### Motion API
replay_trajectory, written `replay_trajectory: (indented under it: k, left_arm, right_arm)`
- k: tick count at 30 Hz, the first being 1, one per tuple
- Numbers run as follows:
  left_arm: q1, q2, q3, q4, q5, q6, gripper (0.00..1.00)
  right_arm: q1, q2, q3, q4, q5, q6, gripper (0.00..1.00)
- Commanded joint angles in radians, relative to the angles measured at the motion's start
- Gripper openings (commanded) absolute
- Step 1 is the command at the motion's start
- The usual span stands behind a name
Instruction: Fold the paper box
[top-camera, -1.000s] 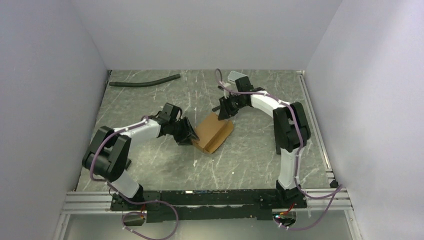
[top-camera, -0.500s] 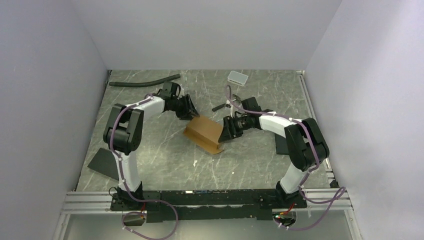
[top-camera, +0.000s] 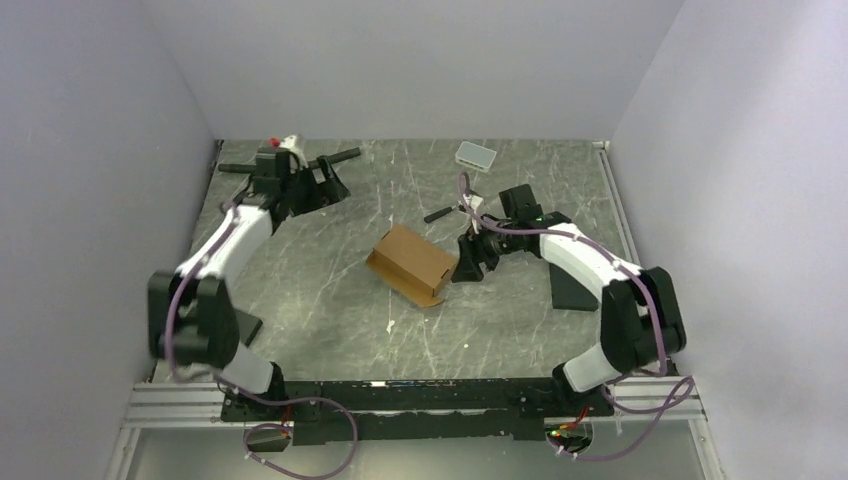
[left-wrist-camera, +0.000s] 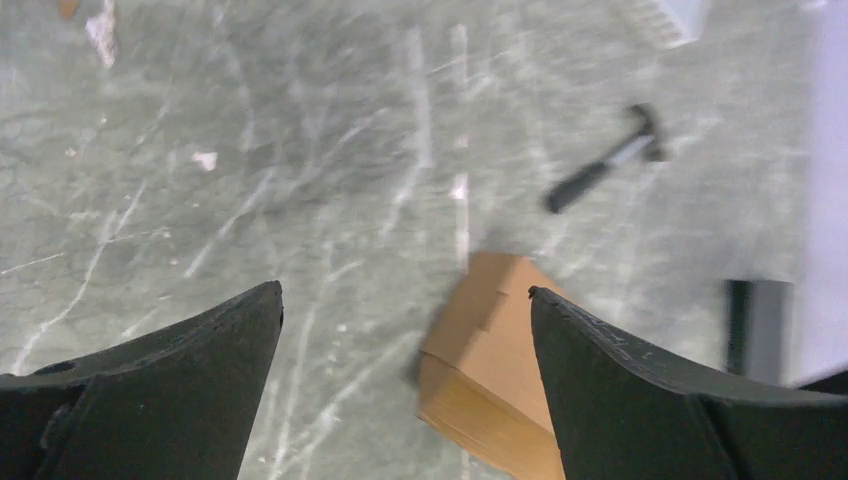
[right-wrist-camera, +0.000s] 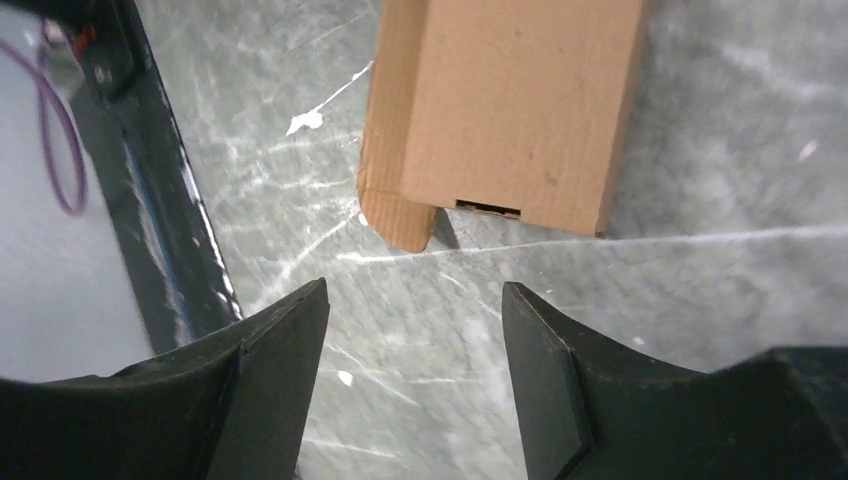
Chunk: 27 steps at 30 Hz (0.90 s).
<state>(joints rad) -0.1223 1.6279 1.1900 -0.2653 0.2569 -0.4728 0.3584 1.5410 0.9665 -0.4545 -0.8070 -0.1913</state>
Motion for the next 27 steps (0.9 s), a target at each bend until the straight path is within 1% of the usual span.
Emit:
replay_trajectory:
  k: [1, 3, 4, 5, 6, 7, 8, 10, 11, 12, 13, 15, 16, 18, 21, 22, 25, 27]
  left_arm:
    - [0.023, -0.266, -0.178, 0.216, 0.128, -0.007, 1.00]
    - [0.039, -0.328, -0.274, 0.317, 0.290, -0.038, 1.00]
    - [0.038, -0.349, -0.307, 0.347, 0.354, -0.044, 1.00]
    - [0.025, -0.366, -0.335, 0.364, 0.399, -0.048, 0.99]
    - [-0.003, -0.387, -0.359, 0.367, 0.415, -0.029, 0.98]
    - [-0.057, -0.415, -0.378, 0.346, 0.382, 0.013, 0.97]
    - [-0.130, -0.449, -0.391, 0.317, 0.312, 0.078, 0.97]
    - [-0.338, -0.509, -0.426, 0.276, 0.135, 0.185, 0.98]
    - [-0.398, -0.533, -0.452, 0.273, 0.069, 0.203, 0.96]
    - [-0.432, -0.552, -0.474, 0.268, -0.013, 0.179, 0.95]
    - [-0.441, -0.572, -0.499, 0.238, -0.070, 0.123, 0.93]
    - [-0.442, -0.609, -0.543, 0.184, -0.133, -0.017, 0.85]
    - [-0.442, -0.626, -0.571, 0.174, -0.145, -0.083, 0.84]
    - [-0.442, -0.653, -0.640, 0.213, -0.149, -0.216, 0.79]
    - [-0.442, -0.636, -0.731, 0.346, -0.141, -0.423, 0.78]
    - [-0.442, -0.618, -0.738, 0.359, -0.154, -0.463, 0.77]
    - [-0.442, -0.547, -0.706, 0.292, -0.201, -0.527, 0.76]
    - [-0.441, -0.497, -0.690, 0.314, -0.179, -0.534, 0.77]
  right_arm:
    - [0.002, -0.123, 0.066, -0.232, -0.117, -0.633, 0.73]
    - [0.002, -0.157, 0.054, -0.381, -0.173, -1.017, 0.92]
    - [0.002, -0.169, 0.042, -0.397, -0.170, -1.169, 0.99]
    - [0.002, -0.171, 0.034, -0.378, -0.157, -1.246, 0.99]
    - [0.001, -0.154, 0.042, -0.358, -0.140, -1.287, 1.00]
    - [0.002, -0.122, 0.069, -0.352, -0.128, -1.320, 1.00]
    - [0.002, -0.084, 0.106, -0.364, -0.115, -1.351, 1.00]
    - [0.001, -0.004, 0.171, -0.385, -0.078, -1.434, 1.00]
    - [0.002, 0.027, 0.187, -0.377, -0.068, -1.470, 1.00]
    - [0.002, 0.058, 0.195, -0.352, -0.058, -1.473, 0.99]
    - [0.001, 0.079, 0.206, -0.312, -0.055, -1.441, 0.99]
    - [0.002, 0.128, 0.239, -0.297, -0.053, -1.407, 0.99]
    - [0.002, 0.145, 0.251, -0.282, -0.052, -1.383, 0.98]
    - [0.003, 0.170, 0.260, -0.238, -0.047, -1.311, 0.97]
    - [0.003, 0.203, 0.265, -0.194, -0.021, -1.229, 0.96]
    - [0.003, 0.214, 0.268, -0.182, -0.013, -1.202, 0.95]
    - [0.002, 0.234, 0.271, -0.156, 0.012, -1.144, 0.93]
    - [0.002, 0.243, 0.269, -0.142, 0.024, -1.117, 0.91]
